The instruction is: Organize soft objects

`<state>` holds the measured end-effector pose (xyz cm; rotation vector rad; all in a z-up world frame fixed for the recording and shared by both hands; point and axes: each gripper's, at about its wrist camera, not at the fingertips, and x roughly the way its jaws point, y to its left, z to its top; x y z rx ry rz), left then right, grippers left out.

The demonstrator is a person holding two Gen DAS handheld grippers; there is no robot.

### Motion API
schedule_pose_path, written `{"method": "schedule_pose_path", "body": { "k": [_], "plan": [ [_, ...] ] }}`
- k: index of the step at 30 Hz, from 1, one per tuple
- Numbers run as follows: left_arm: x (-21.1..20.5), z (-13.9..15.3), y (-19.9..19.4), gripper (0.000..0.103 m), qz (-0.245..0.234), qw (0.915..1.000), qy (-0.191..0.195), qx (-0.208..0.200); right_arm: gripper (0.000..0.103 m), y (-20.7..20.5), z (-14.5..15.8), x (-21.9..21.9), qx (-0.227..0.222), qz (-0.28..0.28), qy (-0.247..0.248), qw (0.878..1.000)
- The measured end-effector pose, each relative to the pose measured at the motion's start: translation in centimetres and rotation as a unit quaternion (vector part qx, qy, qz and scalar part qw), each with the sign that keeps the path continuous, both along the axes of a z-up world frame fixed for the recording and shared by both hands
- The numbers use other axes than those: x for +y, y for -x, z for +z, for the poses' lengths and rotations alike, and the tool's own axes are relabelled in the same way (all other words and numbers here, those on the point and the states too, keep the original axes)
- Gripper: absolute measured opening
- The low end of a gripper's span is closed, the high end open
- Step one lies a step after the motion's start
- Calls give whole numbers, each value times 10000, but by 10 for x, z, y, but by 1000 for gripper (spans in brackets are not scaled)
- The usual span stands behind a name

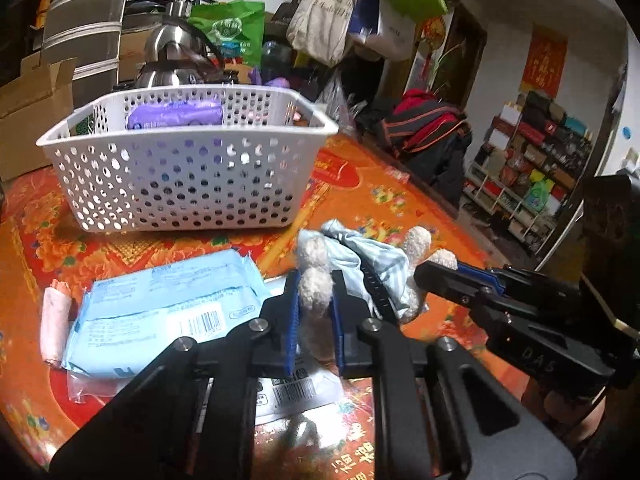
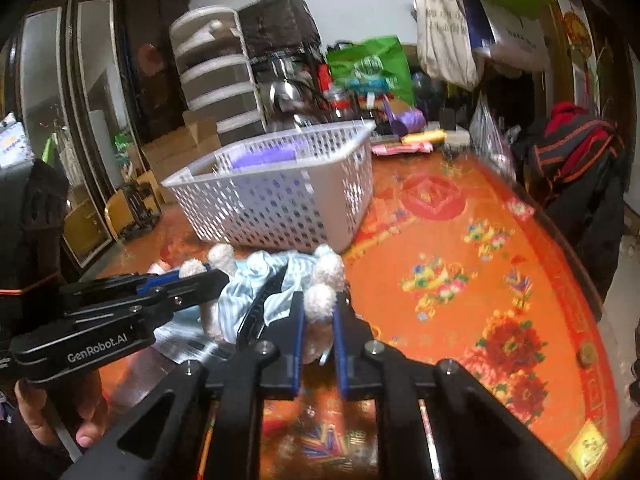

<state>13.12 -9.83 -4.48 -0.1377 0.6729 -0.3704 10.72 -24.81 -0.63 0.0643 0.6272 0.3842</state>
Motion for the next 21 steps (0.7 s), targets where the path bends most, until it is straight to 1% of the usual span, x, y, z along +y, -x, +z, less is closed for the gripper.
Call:
{"method": "schedule_pose_path", "body": {
  "k": [3, 7, 12, 17, 21],
  "plan": [
    [13, 14, 9, 12, -36, 9996, 201, -173, 11, 10, 17, 5, -229, 67, 70, 9997],
    [26, 34, 19, 12, -40, 9987, 376, -343, 11, 16, 41, 15, -463, 195, 158, 9986],
    [51, 67, 25, 12, -16, 9970, 557, -546, 11, 19, 75, 28, -752, 386, 165, 9963],
    [66, 104, 28, 12, 84, 9955, 508, -801, 11, 16, 110, 44, -1105, 541, 289, 9920],
    [74, 140, 19, 12, 190, 9941, 452, -971, 11, -6, 136, 52, -1224, 554, 337, 9904]
  ]
}}
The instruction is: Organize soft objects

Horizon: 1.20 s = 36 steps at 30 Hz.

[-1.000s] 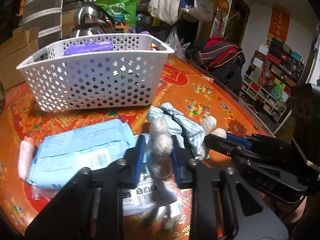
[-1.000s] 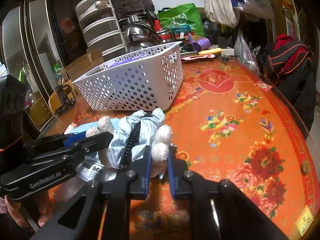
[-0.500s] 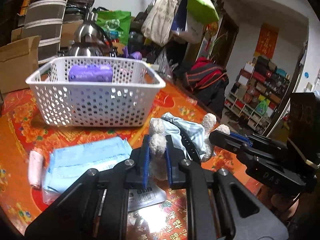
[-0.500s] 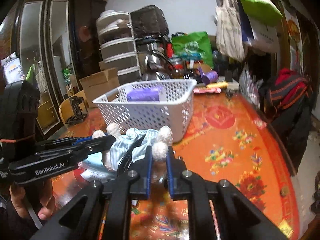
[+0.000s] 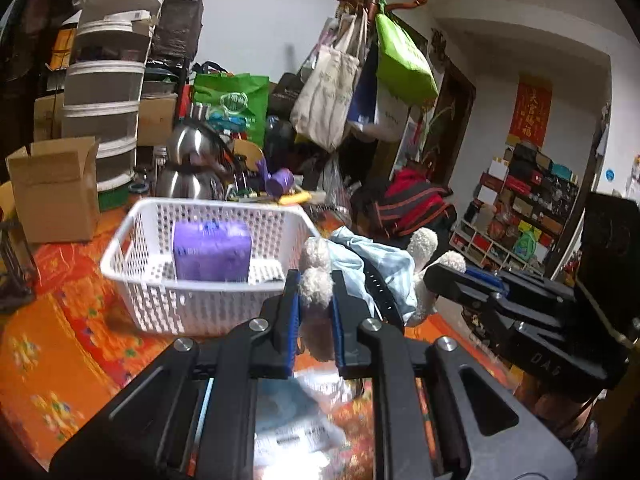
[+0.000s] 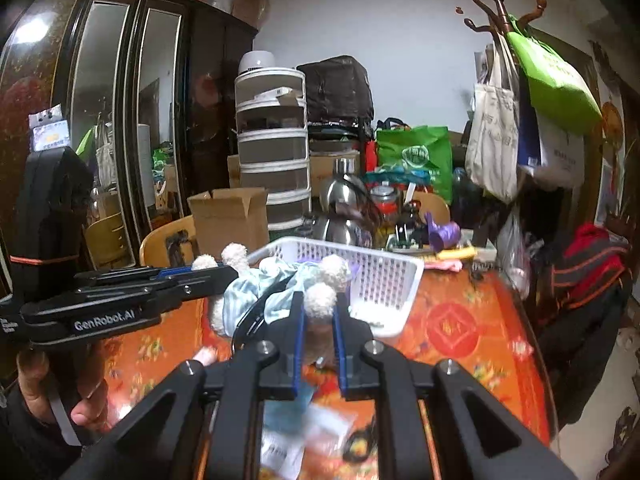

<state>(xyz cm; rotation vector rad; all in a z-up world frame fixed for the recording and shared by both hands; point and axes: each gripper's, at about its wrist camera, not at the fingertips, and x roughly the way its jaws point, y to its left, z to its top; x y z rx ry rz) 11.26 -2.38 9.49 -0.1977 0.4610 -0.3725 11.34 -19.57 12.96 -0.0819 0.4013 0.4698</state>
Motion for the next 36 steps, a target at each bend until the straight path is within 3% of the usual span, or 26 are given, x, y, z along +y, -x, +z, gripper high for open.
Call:
{"method": "schedule_pose_path", "body": {
  "k": [7, 13, 17, 24, 36],
  "plan": [
    [4, 51, -55, 12, 130, 9999, -82, 50, 11, -60, 30, 6, 65, -113, -25, 9999],
    [0, 68, -117, 12, 360, 9987, -281, 220, 11, -113, 28, 20, 193, -288, 358, 9988],
    [-3, 55, -168, 12, 454, 9970, -311, 540, 11, -148, 8, 28, 338, -427, 627, 9965],
    [-17, 18, -230, 12, 637, 9912, -777, 866, 11, -190, -33, 30, 700, -608, 735, 9930],
    [-24, -43, -265, 13, 794, 9843, -1017, 1202, 12, -212, -77, 41, 844, -558, 1172, 9879]
  ]
}}
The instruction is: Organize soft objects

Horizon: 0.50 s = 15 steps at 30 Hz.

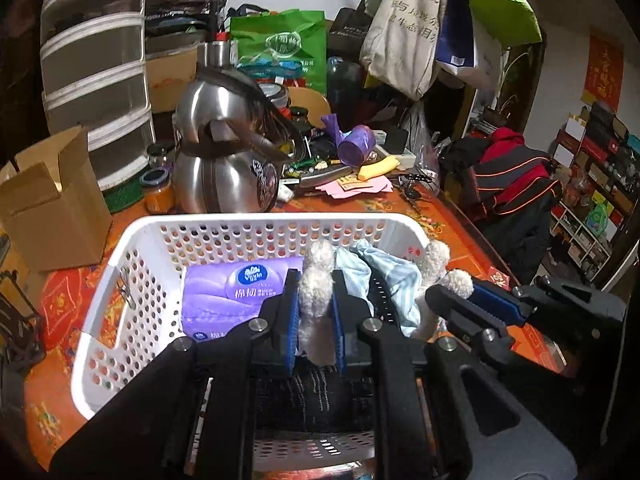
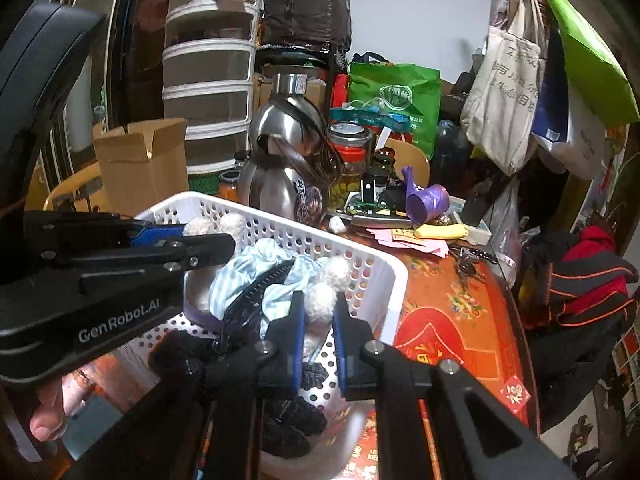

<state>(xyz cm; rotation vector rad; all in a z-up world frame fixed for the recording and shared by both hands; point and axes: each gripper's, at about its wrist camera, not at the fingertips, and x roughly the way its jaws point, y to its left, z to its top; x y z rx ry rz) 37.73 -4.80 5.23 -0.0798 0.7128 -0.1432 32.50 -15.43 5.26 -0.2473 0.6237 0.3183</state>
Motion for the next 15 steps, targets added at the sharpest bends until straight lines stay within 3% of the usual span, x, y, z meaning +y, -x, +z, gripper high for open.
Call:
{"method": "schedule_pose_path", "body": {
  "k": [4, 5, 6, 8, 13, 15],
  "plan": [
    [4, -11, -3, 21, 55, 9999, 4, 106, 24, -2, -3, 1, 11, -100, 112, 9999],
    [6, -13, -3, 30, 94, 9999, 12, 108, 33, -2, -3, 1, 6, -144, 136, 9998],
    [10, -14, -1, 36, 123, 9999, 30, 107, 48, -1, -2, 0, -1, -171, 137, 9998],
    [14, -14, 1, 60, 144, 9998, 125, 98, 63, 2, 3, -4, -106, -230, 134, 9996],
    [27, -3, 16, 64, 288, 9993, 186, -121, 66, 11, 19, -15, -117, -262, -129, 9995],
    [33, 1, 20, 72, 334, 9990, 222, -176, 71, 14, 26, -19, -119, -305, -191, 9993]
  ]
}}
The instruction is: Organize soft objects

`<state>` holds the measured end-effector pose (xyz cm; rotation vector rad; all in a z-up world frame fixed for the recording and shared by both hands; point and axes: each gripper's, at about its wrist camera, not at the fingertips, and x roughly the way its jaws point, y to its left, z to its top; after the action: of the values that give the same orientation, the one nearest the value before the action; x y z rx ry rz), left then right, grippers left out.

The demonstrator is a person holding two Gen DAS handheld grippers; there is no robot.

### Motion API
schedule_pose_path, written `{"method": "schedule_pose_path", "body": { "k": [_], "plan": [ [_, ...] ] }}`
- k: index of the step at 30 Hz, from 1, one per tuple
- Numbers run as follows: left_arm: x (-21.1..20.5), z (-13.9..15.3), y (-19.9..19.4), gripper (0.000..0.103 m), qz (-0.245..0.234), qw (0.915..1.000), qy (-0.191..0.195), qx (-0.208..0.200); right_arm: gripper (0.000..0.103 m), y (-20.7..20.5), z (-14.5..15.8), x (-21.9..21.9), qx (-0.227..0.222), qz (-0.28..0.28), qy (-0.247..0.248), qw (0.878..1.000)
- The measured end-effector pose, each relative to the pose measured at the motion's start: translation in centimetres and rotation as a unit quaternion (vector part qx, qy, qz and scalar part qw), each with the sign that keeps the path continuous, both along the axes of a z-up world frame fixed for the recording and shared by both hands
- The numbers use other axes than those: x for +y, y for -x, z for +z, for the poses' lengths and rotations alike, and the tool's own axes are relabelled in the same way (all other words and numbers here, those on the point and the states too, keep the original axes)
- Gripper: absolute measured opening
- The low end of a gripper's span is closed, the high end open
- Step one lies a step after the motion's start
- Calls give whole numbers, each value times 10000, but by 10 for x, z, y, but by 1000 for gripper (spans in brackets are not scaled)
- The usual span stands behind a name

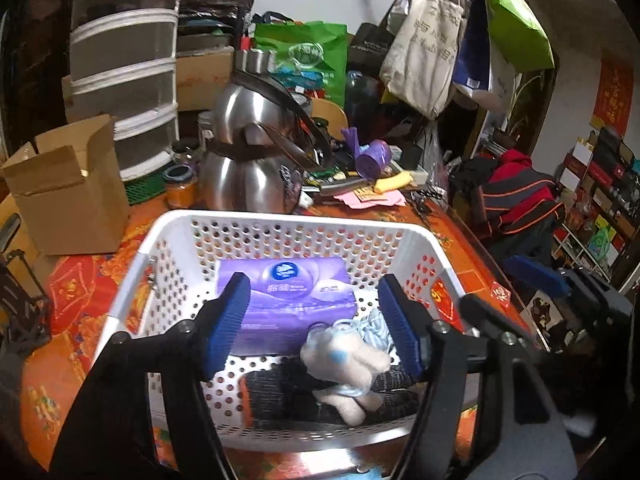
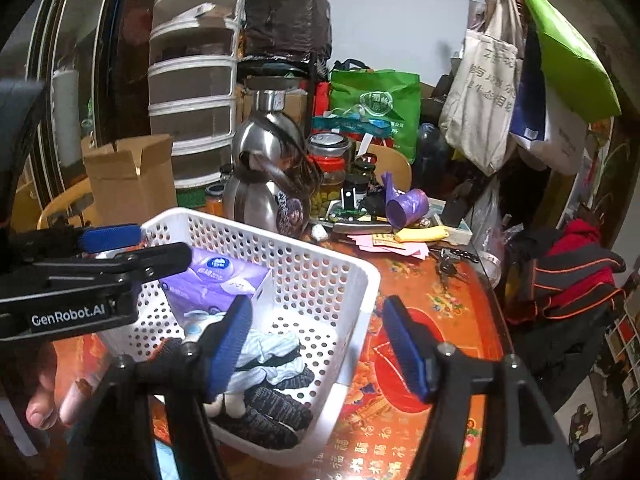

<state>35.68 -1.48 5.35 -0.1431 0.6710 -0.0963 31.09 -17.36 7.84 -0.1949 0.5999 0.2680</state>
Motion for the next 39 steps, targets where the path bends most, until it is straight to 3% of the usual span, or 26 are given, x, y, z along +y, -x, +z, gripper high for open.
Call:
{"method": "schedule_pose_path", "body": {
  "k": [5, 16, 24, 29, 35, 39],
  "plan": [
    [11, 6, 11, 79, 66, 10000, -66, -25, 74, 7, 8, -3, 89, 26, -166, 9998],
    [28, 1, 27, 79, 146, 9998, -143, 60, 78, 3, 1, 6, 376, 55, -377, 9986],
    [38, 4, 41, 83, 204, 9992, -351, 49, 98, 6, 2, 2, 444, 13, -512, 9977],
    [51, 6, 59, 83, 370, 9983, -457, 48, 98, 12, 4, 0, 409, -49, -512, 9978],
    [67, 7, 105, 83, 586, 9960, -675, 68, 98, 61, 3, -18, 282, 67, -811, 9963],
    [86, -16, 155, 83, 631, 9959, -597, 236, 98, 111, -30, -39, 472, 240, -895, 9946]
  ]
}}
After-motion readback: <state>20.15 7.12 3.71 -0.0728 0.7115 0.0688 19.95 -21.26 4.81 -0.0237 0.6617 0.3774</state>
